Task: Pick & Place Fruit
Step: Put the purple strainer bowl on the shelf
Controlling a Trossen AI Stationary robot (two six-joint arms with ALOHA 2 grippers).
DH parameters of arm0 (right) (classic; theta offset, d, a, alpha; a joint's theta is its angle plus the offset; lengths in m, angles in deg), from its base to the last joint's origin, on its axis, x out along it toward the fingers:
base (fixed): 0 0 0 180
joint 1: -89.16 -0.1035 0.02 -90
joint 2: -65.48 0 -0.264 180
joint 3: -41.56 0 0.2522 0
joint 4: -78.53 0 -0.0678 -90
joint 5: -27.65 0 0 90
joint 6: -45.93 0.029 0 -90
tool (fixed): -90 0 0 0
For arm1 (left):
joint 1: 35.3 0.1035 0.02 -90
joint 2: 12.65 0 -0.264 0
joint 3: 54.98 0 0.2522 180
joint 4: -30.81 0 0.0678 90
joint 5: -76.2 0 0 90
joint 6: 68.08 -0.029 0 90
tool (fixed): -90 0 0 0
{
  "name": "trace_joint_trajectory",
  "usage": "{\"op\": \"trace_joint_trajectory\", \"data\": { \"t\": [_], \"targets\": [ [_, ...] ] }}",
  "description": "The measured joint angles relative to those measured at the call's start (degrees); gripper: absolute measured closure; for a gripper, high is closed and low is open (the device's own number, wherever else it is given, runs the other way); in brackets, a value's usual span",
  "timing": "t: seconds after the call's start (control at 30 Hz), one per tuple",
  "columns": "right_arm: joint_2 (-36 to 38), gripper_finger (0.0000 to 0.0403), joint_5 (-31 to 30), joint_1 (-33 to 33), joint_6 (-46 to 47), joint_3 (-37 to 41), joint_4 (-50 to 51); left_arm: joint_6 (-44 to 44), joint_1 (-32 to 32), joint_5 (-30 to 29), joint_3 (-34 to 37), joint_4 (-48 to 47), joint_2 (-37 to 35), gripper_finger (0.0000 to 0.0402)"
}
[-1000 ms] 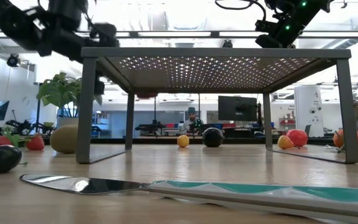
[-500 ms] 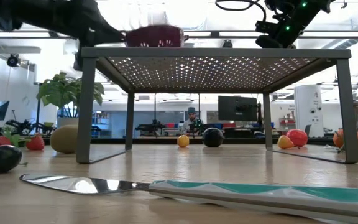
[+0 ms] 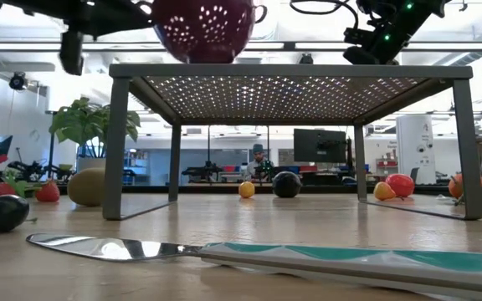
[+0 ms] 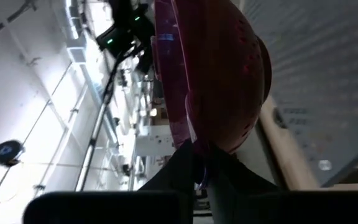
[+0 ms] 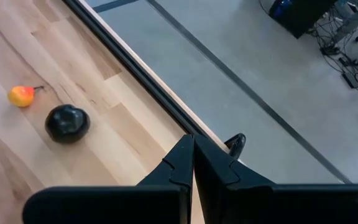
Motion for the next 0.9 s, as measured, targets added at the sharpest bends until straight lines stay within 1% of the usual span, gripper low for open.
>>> {"op": "trace_joint_trajectory", "data": {
  "t": [0.23,0.5,0.77,0.9],
  "targets": [
    [0.0,0.0394,0.0,0.0,2.6,-0.2,0.0,2.5,-2.5,-0.5,-0.1,-2.2,4.0,0.0376],
    [0.0,0.0394,0.0,0.0,3.9,-0.3,0.1,2.8,-2.8,-0.4,-0.2,-2.4,8.1,0.0376],
    [0.0,0.0394,0.0,0.0,3.9,-0.3,0.0,2.8,-2.9,-0.5,-2.0,-3.5,11.9,0.0375],
    [0.0,0.0394,0.0,0.0,3.7,-0.3,0.0,2.6,-3.0,-0.4,-2.9,-4.2,13.1,0.0361]
  ]
}}
